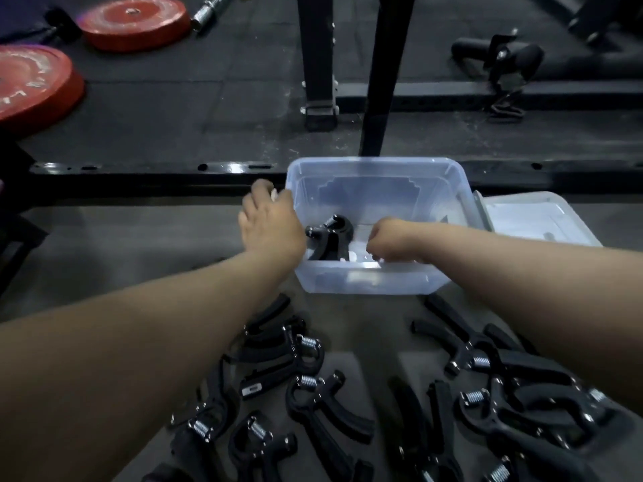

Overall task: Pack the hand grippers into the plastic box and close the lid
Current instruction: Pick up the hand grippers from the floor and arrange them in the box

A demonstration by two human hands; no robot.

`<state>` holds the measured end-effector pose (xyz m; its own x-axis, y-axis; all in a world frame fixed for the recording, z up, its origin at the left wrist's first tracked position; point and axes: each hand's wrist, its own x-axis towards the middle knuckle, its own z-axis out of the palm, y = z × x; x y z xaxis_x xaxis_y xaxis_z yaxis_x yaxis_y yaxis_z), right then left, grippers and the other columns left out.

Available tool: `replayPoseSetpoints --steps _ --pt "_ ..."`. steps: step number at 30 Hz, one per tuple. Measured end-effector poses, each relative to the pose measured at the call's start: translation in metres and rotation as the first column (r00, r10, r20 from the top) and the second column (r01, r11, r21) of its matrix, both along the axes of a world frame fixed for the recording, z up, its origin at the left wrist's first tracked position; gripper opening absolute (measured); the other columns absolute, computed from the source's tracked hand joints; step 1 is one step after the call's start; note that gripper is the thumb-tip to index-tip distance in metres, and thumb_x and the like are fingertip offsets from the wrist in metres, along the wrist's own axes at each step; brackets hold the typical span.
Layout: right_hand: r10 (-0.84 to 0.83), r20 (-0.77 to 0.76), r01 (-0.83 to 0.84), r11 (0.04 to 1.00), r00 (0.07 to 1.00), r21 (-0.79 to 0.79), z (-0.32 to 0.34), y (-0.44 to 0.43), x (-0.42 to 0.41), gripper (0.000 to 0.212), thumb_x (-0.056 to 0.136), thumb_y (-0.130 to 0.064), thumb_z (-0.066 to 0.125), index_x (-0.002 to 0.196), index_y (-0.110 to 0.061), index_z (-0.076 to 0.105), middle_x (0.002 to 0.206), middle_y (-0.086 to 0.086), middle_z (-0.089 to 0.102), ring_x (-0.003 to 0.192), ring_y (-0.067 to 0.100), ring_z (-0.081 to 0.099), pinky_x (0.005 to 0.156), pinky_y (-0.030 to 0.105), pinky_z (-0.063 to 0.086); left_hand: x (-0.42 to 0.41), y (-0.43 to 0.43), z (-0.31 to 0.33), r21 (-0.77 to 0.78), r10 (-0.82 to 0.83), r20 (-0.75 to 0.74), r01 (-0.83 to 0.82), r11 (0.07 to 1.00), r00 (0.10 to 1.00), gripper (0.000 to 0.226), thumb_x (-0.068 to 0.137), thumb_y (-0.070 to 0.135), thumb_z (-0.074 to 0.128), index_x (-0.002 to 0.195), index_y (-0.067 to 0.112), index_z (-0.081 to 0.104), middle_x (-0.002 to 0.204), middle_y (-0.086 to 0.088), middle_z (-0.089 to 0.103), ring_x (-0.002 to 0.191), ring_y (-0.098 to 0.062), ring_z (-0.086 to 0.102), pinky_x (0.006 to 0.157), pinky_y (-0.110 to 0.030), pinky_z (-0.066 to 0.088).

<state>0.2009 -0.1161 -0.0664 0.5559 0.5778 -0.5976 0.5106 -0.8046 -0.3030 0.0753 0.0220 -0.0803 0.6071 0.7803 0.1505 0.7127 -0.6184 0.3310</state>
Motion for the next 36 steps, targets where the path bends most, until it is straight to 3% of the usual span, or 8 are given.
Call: replayPoseSetpoints --steps 8,12,14,17,20,23,28,36 --pt "-0.117 0.133 0.067 0.94 0.984 0.336 0.003 -0.056 -0.002 0.027 0.089 -0.01 0.052 0.11 -0.003 0.066 0.108 0.011 0.07 0.102 0.029 0.064 0.087 0.036 0.053 0.0 -0.014 0.003 -0.167 -0.003 -0.039 -0.003 0.986 0.999 0.056 0.084 0.003 0.049 0.138 0.012 0.04 0.139 -0.019 0.034 0.126 -0.038 0.036 0.106 -0.041 0.03" --pt "-0.008 0.464 -0.277 0.794 0.886 0.542 0.003 -0.114 -0.008 0.027 0.089 -0.007 0.049 0.114 -0.007 0.059 0.113 0.011 0.058 0.102 0.026 0.055 0.087 0.033 0.044 -0.003 -0.013 0.003 -0.234 -0.031 -0.026 0.024 0.972 0.999 0.061 0.087 0.002 0.049 0.145 0.007 0.032 0.142 -0.023 0.029 0.128 -0.041 0.033 0.107 -0.038 0.031" --pt "0.202 0.654 -0.587 0.675 0.729 0.447 0.001 -0.146 -0.01 0.022 0.081 -0.003 0.051 0.1 -0.003 0.061 0.101 0.016 0.055 0.089 0.031 0.051 0.077 0.036 0.043 -0.002 -0.014 0.005 -0.228 -0.028 -0.047 0.017 0.974 0.998 0.06 0.087 0.002 0.049 0.144 0.006 0.032 0.143 -0.023 0.029 0.129 -0.041 0.033 0.107 -0.04 0.031" --pt "0.544 0.601 -0.737 0.666 0.586 0.116 -0.025 -0.188 -0.012 0.017 0.082 -0.015 0.051 0.093 -0.005 0.059 0.093 0.017 0.054 0.078 0.034 0.054 0.064 0.038 0.042 0.0 -0.014 0.006 -0.22 -0.021 -0.068 0.005 0.976 0.997 0.051 0.088 0.002 0.048 0.138 0.005 0.038 0.141 -0.022 0.031 0.126 -0.042 0.035 0.106 -0.043 0.034" --pt "0.421 0.358 -0.346 0.903 0.833 -0.257 -0.065 -0.212 -0.018 0.036 0.092 -0.032 0.049 0.121 -0.012 0.045 0.12 0.014 0.049 0.108 0.036 0.055 0.085 0.041 0.045 0.004 -0.014 0.006 -0.201 0.018 -0.082 -0.034 0.979 0.997 0.044 0.088 0.004 0.05 0.131 0.005 0.043 0.139 -0.022 0.033 0.125 -0.041 0.039 0.101 -0.044 0.037" --pt "0.083 0.218 -0.002 0.938 0.972 -0.345 -0.092 -0.204 -0.022 0.075 0.089 -0.057 0.052 0.144 -0.013 0.027 0.145 0.013 0.034 0.133 0.038 0.036 0.105 0.046 0.035 0.009 -0.016 0.005 -0.207 0.079 -0.054 -0.089 0.974 0.995 0.046 0.087 0.003 0.053 0.132 0.006 0.044 0.14 -0.019 0.035 0.126 -0.038 0.039 0.101 -0.042 0.037" --pt "0.074 0.303 0.034 0.941 0.95 -0.337 -0.104 -0.166 -0.03 0.101 0.077 -0.053 0.071 0.149 -0.009 0.016 0.141 0.016 0.041 0.13 0.035 0.041 0.104 0.044 0.03 0.012 -0.013 -0.001 -0.228 0.128 0.018 -0.12 0.966 0.992 0.05 0.085 0.001 0.053 0.133 0.007 0.043 0.141 -0.014 0.036 0.127 -0.033 0.038 0.103 -0.039 0.035" --pt "0.316 0.198 -0.31 0.949 0.928 -0.064 -0.085 -0.143 -0.048 0.056 0.066 -0.037 0.079 0.102 -0.019 0.04 0.107 0.006 0.055 0.101 0.029 0.057 0.07 0.032 0.042 0.01 -0.012 -0.006 -0.198 0.092 0.001 -0.09 0.976 0.996 0.053 0.083 -0.002 0.051 0.134 0.006 0.039 0.14 -0.014 0.034 0.127 -0.033 0.035 0.102 -0.04 0.036"
